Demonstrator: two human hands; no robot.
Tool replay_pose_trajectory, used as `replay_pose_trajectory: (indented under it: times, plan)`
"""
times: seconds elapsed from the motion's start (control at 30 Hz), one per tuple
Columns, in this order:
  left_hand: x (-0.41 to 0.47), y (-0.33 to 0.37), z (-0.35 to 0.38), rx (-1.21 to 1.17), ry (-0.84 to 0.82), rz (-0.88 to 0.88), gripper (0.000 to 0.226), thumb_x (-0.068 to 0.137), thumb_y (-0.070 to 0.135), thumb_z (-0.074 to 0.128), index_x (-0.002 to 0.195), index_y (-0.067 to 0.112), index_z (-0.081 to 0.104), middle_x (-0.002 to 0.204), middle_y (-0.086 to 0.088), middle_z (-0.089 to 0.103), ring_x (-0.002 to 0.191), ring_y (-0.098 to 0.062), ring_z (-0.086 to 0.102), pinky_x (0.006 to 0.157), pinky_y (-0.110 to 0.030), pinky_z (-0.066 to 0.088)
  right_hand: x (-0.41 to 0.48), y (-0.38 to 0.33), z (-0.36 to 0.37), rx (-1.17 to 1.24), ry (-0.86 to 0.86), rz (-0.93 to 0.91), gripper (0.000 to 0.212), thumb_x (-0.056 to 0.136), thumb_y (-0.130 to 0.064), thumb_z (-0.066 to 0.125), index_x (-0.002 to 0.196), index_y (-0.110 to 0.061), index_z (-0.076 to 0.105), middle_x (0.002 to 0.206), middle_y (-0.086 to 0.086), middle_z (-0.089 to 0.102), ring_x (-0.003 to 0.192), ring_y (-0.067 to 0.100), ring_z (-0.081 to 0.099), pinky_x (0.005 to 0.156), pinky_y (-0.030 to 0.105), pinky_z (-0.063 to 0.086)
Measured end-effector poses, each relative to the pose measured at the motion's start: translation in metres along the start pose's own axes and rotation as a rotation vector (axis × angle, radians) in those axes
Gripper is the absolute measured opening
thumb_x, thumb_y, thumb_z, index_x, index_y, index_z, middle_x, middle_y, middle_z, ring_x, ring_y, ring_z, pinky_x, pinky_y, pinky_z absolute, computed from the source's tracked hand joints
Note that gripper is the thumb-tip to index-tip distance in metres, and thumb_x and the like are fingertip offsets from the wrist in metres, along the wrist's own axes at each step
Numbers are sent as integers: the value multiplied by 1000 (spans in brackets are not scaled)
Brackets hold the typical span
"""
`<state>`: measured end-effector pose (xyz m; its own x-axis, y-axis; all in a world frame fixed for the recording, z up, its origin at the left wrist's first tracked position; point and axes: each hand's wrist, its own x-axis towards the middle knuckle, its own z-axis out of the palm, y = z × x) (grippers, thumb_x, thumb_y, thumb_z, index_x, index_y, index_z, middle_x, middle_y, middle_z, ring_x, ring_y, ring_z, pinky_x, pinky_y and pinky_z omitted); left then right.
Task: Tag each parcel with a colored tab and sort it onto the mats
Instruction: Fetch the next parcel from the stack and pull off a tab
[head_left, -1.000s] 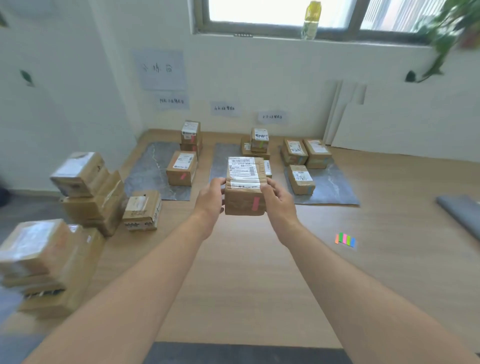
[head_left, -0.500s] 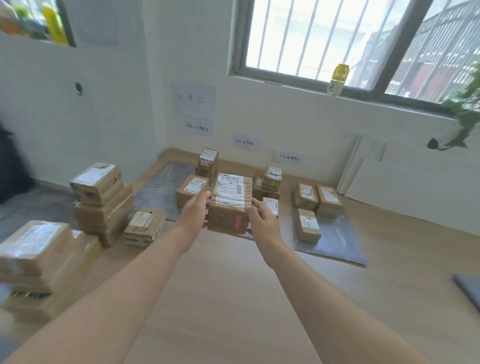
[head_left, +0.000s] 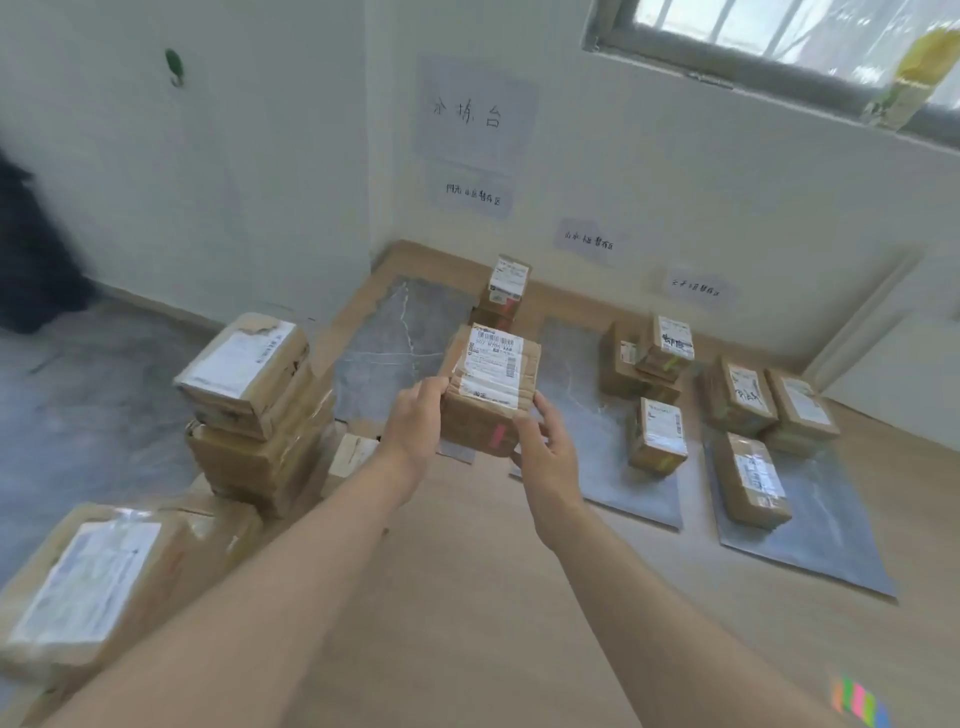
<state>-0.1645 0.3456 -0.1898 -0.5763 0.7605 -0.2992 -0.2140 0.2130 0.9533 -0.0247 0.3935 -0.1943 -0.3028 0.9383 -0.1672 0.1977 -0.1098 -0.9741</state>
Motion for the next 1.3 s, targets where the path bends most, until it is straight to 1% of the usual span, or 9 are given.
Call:
replay_pose_trajectory:
  times: [0.13, 0.3, 0.5, 0.67, 0.87, 1.0, 1.1, 1.2, 1.3]
  plan:
    - [63, 3, -11, -26, -54, -22, 47, 101, 31, 38, 77, 25, 78, 85, 3, 76, 81, -12, 69, 77, -27, 54, 51, 5, 39, 31, 84, 87, 33, 100, -31, 53, 110, -62, 59, 115, -12, 70, 109, 10, 65, 96, 28, 52]
    - [116, -4, -8, -36, -106, -33, 41, 104, 30, 35, 90, 29, 73, 95, 6, 73, 87, -6, 66, 63, -11, 50, 98, 7, 57, 65, 111, 162, 28, 101, -33, 54, 121, -50, 64, 117, -15, 70, 106, 2, 64, 83, 18, 47]
    - [165, -17, 7, -32, -76, -85, 35, 103, 30, 38, 90, 31, 70, 103, 4, 70, 99, -14, 66, 74, -21, 52, 144, 30, 63, 86, 110, 224, 36, 103, -27, 53, 137, -37, 58, 118, -17, 67, 107, -2, 62, 79, 15, 45]
    - [196, -27, 15, -4, -64, -125, 34, 103, 31, 39, 89, 31, 70, 103, 4, 70, 104, -16, 65, 89, -31, 52, 175, 48, 67, 112, 93, 261, 38, 102, -27, 53, 139, -37, 57, 127, -13, 66, 112, -1, 61, 92, 20, 47]
    - [223, -41, 19, 16, -66, -147, 32, 102, 36, 42, 102, 29, 73, 101, 10, 75, 104, -12, 68, 99, -36, 52, 204, 64, 69, 136, 73, 260, 41, 102, -12, 51, 139, -29, 57, 119, -10, 69, 75, -9, 67, 64, 3, 45]
    - [233, -46, 18, 33, -66, -143, 41, 94, 46, 43, 125, 32, 66, 122, 11, 70, 119, -11, 62, 109, -42, 45, 208, 66, 72, 146, 81, 256, 44, 100, -11, 52, 139, -31, 56, 128, -10, 68, 102, 18, 72, 68, 8, 49]
    - [231, -43, 17, 44, -76, -144, 48, 92, 49, 41, 133, 34, 61, 128, 13, 66, 123, -8, 58, 112, -40, 42, 206, 61, 69, 162, 97, 269, 34, 103, -13, 51, 133, -30, 53, 132, -8, 62, 89, -9, 68, 65, 5, 48]
    - [219, -36, 17, 37, -60, -153, 68, 83, 54, 40, 147, 32, 46, 148, 10, 49, 137, -9, 43, 118, -42, 33, 199, 55, 66, 168, 132, 291, 43, 105, -21, 51, 148, -27, 45, 142, -8, 52, 82, -19, 62, 83, 11, 47]
    - [199, -25, 13, 40, -50, -131, 70, 89, 52, 41, 154, 27, 35, 157, 7, 36, 143, -11, 33, 121, -44, 28, 182, 43, 63, 152, 152, 300, 48, 105, -27, 51, 152, -28, 42, 151, -6, 47, 116, -2, 57, 109, 32, 43]
